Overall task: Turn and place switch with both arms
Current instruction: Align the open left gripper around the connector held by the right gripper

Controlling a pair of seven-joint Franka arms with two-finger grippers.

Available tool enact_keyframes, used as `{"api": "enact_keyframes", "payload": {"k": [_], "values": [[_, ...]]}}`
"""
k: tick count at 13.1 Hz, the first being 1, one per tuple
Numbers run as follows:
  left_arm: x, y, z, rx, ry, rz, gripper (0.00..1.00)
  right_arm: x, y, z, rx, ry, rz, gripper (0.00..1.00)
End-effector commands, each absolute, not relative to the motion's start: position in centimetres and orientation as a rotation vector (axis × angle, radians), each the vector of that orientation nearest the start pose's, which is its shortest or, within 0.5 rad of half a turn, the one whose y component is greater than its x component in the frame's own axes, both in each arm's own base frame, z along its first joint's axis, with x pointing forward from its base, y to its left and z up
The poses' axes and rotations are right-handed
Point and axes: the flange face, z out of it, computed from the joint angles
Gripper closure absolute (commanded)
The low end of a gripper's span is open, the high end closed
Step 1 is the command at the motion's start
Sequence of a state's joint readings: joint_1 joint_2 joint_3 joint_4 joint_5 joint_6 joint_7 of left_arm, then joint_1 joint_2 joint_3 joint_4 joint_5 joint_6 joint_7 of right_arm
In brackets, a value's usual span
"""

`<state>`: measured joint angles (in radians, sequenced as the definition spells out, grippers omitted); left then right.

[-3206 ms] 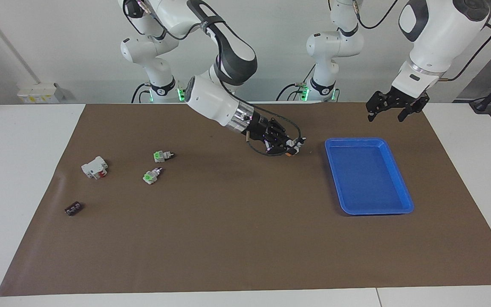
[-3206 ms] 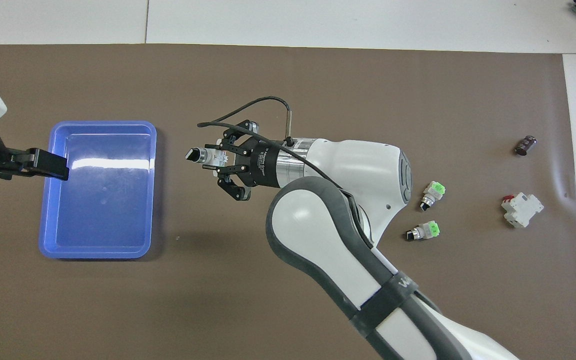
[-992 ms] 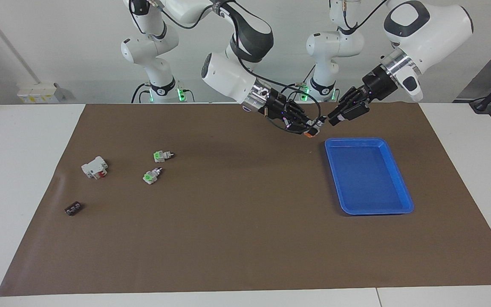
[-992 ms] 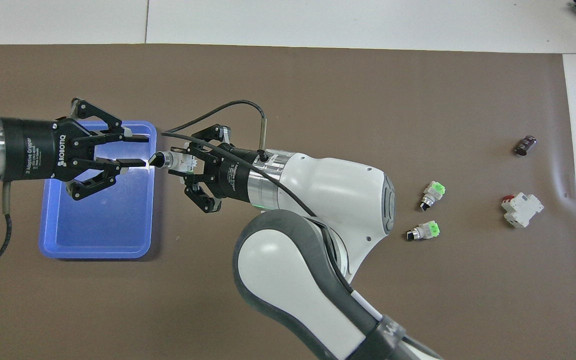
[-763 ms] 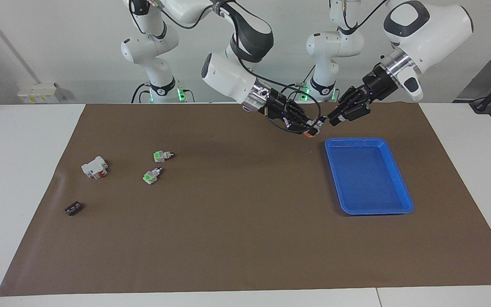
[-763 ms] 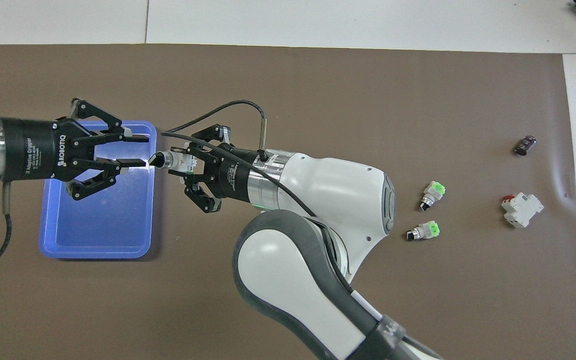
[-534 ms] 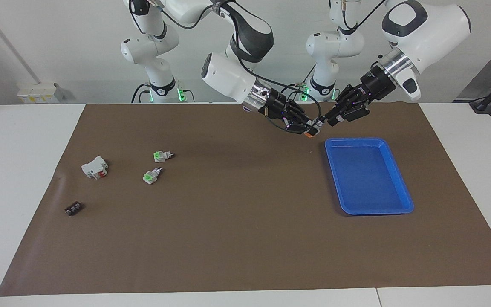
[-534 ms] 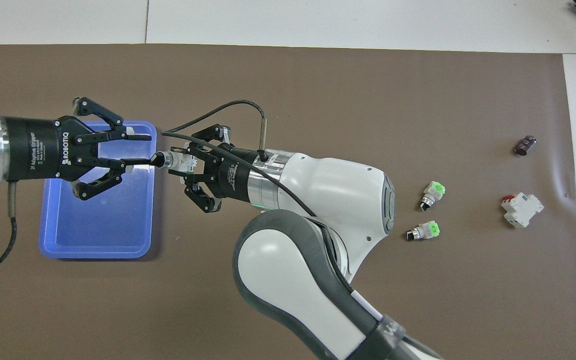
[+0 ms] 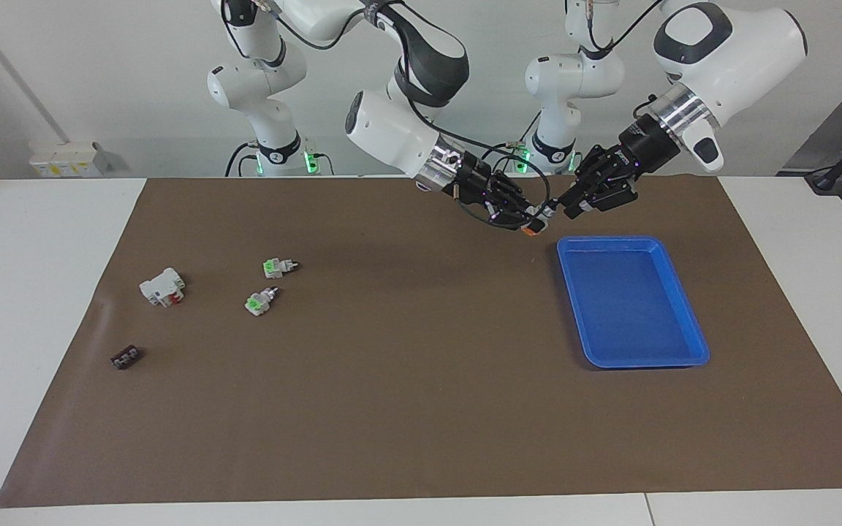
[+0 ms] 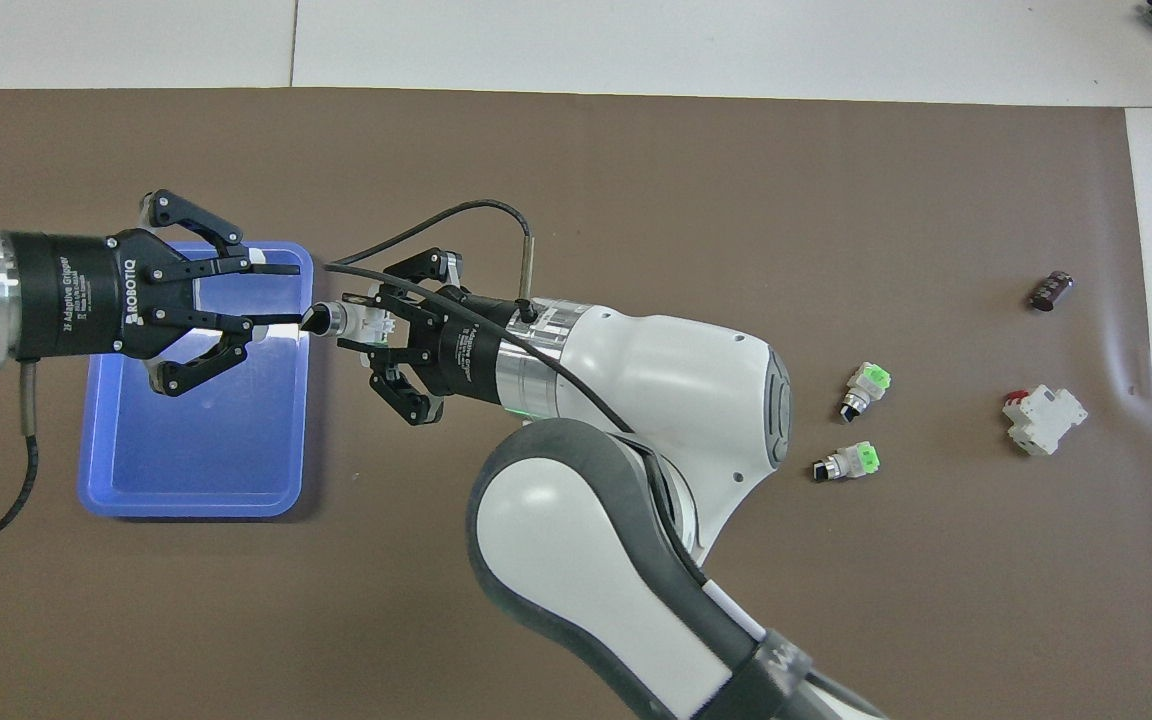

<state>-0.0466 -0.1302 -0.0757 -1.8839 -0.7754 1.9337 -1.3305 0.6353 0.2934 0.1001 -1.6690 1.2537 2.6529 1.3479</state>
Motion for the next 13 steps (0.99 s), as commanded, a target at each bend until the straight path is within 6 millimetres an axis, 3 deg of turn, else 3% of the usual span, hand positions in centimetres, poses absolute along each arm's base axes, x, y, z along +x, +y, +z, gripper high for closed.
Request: {"api": "enact_keyframes", "payload": {"k": [1,7,9,13], "values": [[52.3,-12.3,59.3,1.845,1.659,-0.466,0.60,52.7,43.4,50.3,-1.440,1.512,0.621,1.00],[51.3,-12.7,59.8,1.867,1.800,-0.585,0.56,52.8,43.4,50.3,-1.440,1.512,0.619,1.00],[51.7,-12.5,60.4,1.785,1.881,-0.594,0.54,52.8,43.4,50.3,-1.439,1.512,0.613,1.00],[53.7,-9.7,61.6,1.538,2.088,-0.622,0.54,52.8,43.4,50.3,-1.439,1.512,0.613,1.00]]}}
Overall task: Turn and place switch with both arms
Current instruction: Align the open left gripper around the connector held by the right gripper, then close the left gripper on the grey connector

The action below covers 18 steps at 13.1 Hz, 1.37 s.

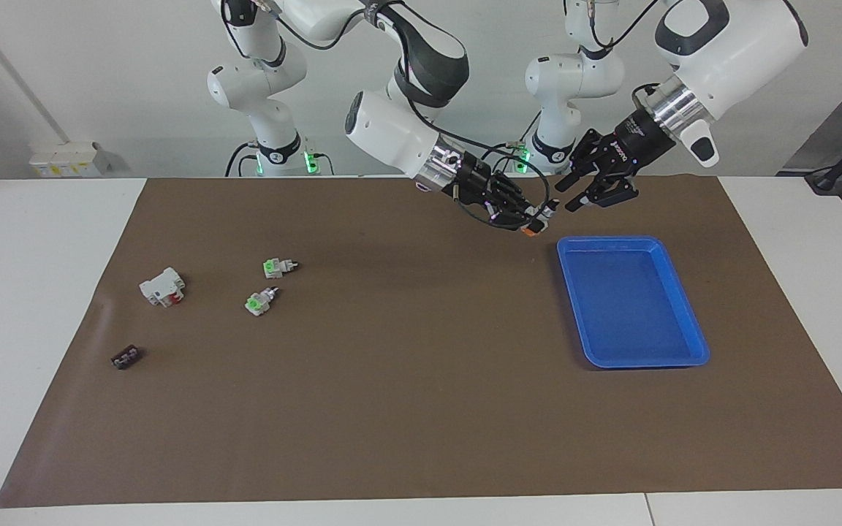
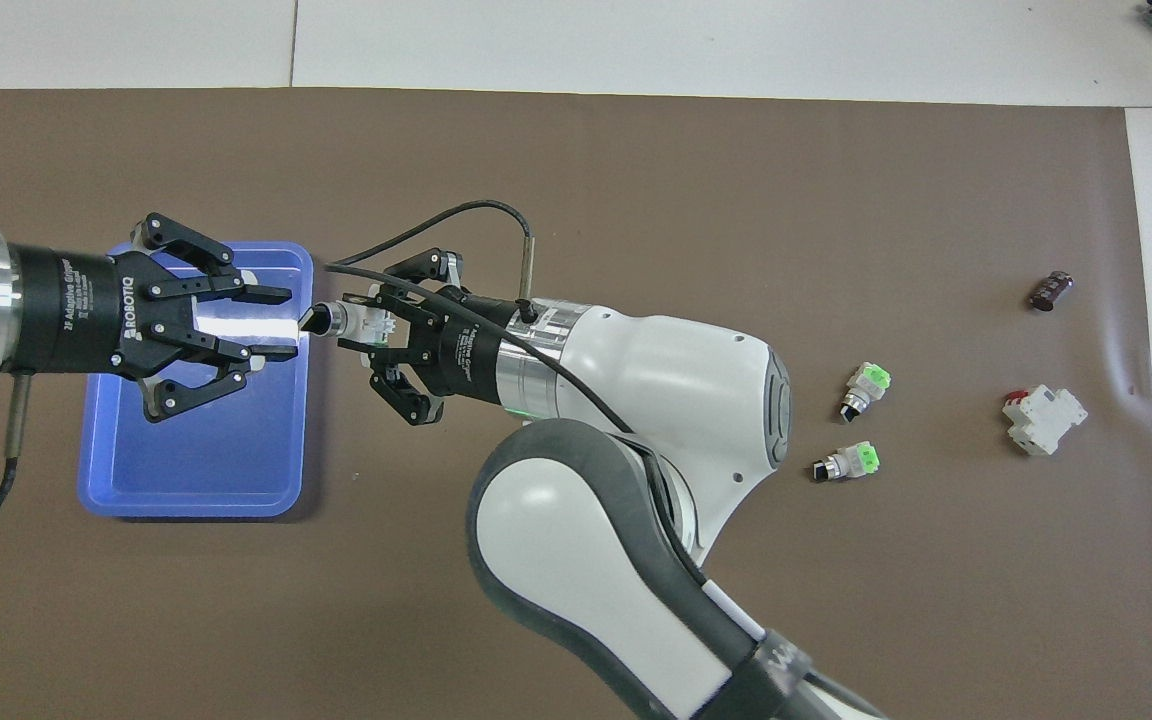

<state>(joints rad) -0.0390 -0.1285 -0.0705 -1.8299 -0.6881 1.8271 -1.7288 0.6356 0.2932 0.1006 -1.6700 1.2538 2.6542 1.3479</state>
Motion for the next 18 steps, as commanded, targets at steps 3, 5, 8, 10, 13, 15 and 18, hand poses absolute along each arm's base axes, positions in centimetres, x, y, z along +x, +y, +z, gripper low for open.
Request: {"api": "enact_keyframes", "payload": {"k": [3,5,8,10,13,15,18], "values": [[54.1,-9.5,61.2,1.276,2.340,-0.609,0.54,52.8,43.4,50.4,-1.437,1.511,0.612,1.00],[54.0,-9.4,61.0,1.160,2.421,-0.636,0.54,52.8,43.4,50.3,-1.440,1.511,0.612,1.00],[53.9,-9.8,60.9,1.044,2.503,-0.673,0.54,52.7,43.4,50.4,-1.440,1.511,0.612,1.00],[53.7,-10.2,60.7,0.984,2.545,-0.694,0.54,52.8,43.4,50.4,-1.438,1.510,0.611,1.00],[53.1,-11.6,60.6,0.971,2.576,-0.721,0.54,52.8,43.4,50.4,-1.439,1.512,0.611,1.00],[52.8,-12.4,60.6,0.997,2.576,-0.734,0.54,52.8,43.4,50.4,-1.439,1.509,0.610,1.00],[52.7,-13.1,60.9,1.024,2.568,-0.737,0.54,52.7,43.4,50.4,-1.441,1.509,0.611,1.00]]}}
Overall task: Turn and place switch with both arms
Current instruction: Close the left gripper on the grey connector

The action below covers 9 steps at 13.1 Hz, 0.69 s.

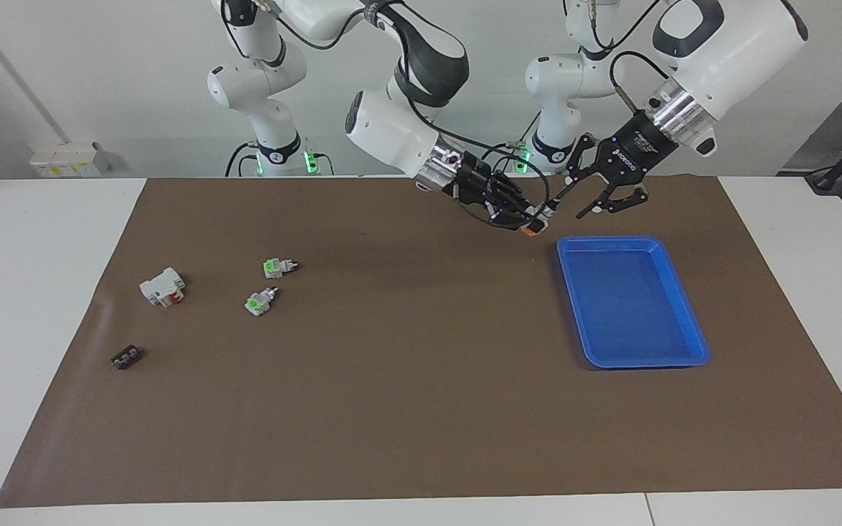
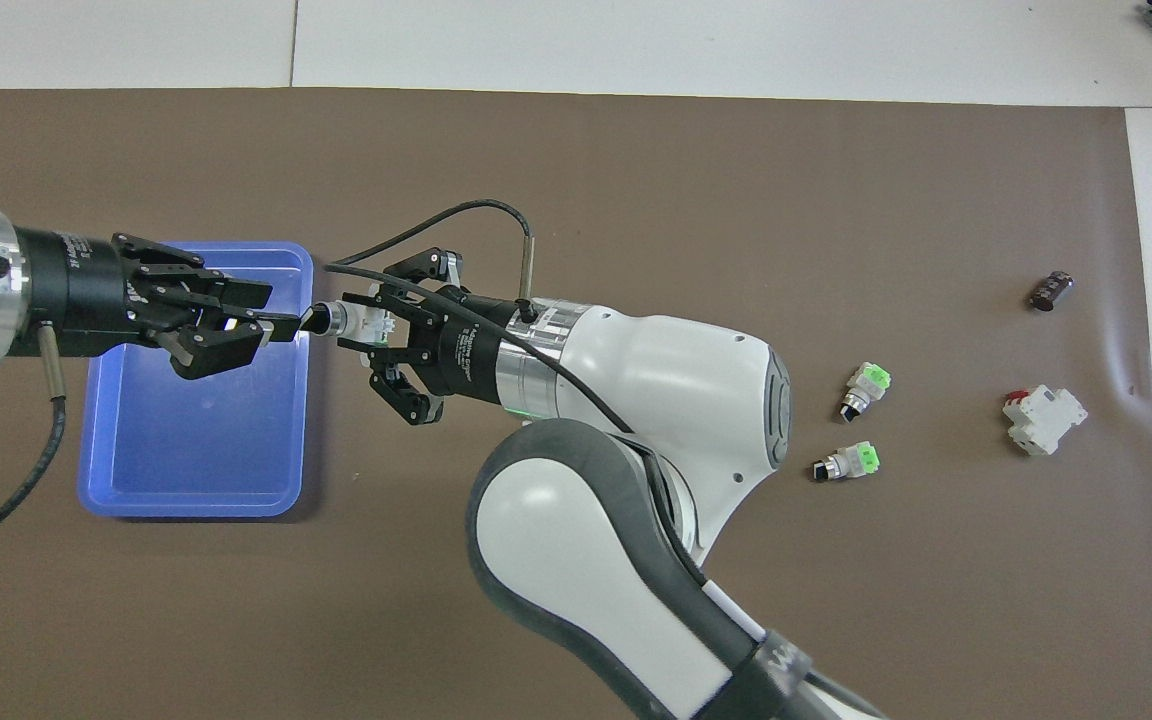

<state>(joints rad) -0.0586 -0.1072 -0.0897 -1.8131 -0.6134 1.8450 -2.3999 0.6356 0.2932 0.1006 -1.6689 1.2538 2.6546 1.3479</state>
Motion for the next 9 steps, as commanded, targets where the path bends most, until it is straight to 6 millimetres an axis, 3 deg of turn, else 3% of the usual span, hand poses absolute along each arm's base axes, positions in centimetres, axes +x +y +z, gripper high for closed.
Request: {"api": "enact_keyframes", "payload": {"k": [1,9], "values": [[52.6,-13.2,60.9,1.029,2.568,-0.739,0.54,52.7,43.5,50.4,-1.442,1.508,0.612,1.00],[52.3,-14.8,60.8,1.077,2.557,-0.749,0.55,51.7,44.6,50.2,-1.439,1.506,0.572,1.00]]}}
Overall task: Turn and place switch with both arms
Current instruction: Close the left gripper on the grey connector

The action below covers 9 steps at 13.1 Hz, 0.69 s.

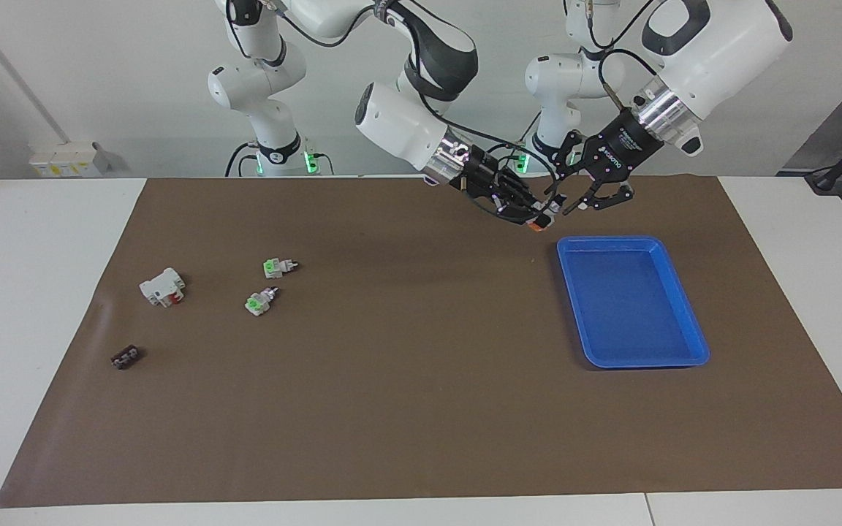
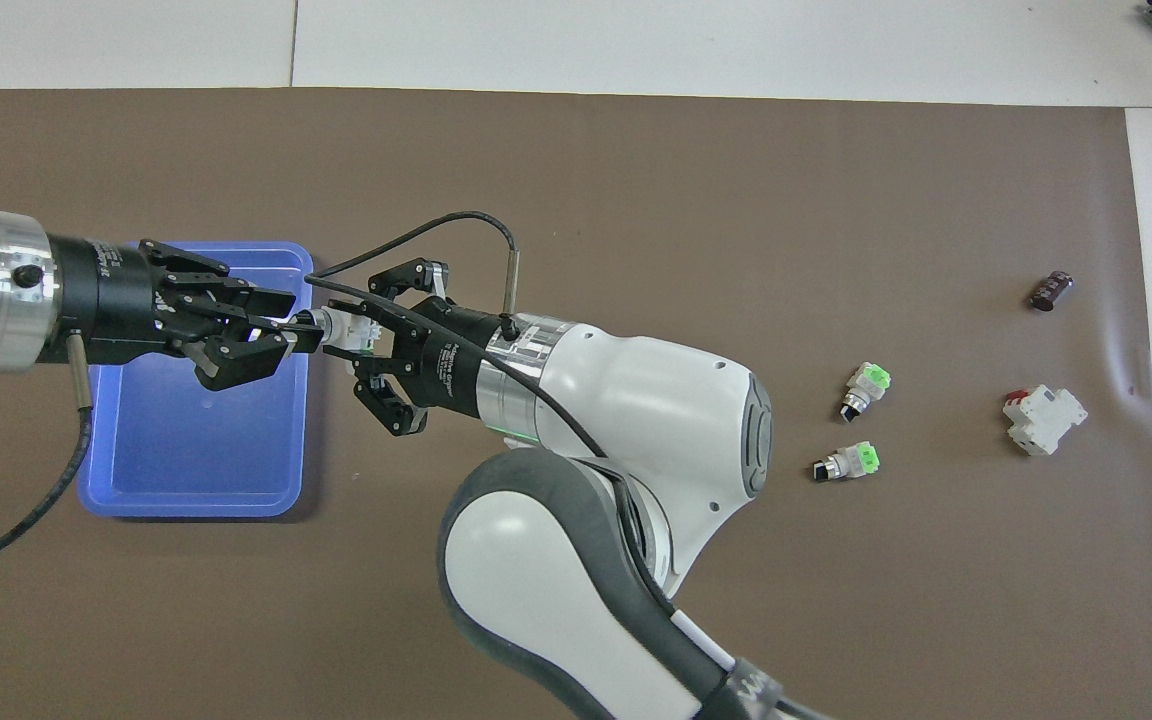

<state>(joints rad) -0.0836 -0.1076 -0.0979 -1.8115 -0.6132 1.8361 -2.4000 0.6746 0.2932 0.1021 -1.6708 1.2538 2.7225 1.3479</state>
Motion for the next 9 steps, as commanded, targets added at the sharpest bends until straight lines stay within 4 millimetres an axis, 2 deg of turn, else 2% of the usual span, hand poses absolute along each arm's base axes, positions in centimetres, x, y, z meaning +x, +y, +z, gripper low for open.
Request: {"api": "enact_keyframes", "payload": {"k": [1,9], "values": [[52.3,-14.7,60.9,1.076,2.557,-0.749,0.56,51.7,44.6,50.2,-1.440,1.505,0.571,1.00],[52.3,-13.6,61.8,1.093,2.569,-0.765,0.63,51.7,44.6,50.2,-1.440,1.505,0.571,1.00]]}}
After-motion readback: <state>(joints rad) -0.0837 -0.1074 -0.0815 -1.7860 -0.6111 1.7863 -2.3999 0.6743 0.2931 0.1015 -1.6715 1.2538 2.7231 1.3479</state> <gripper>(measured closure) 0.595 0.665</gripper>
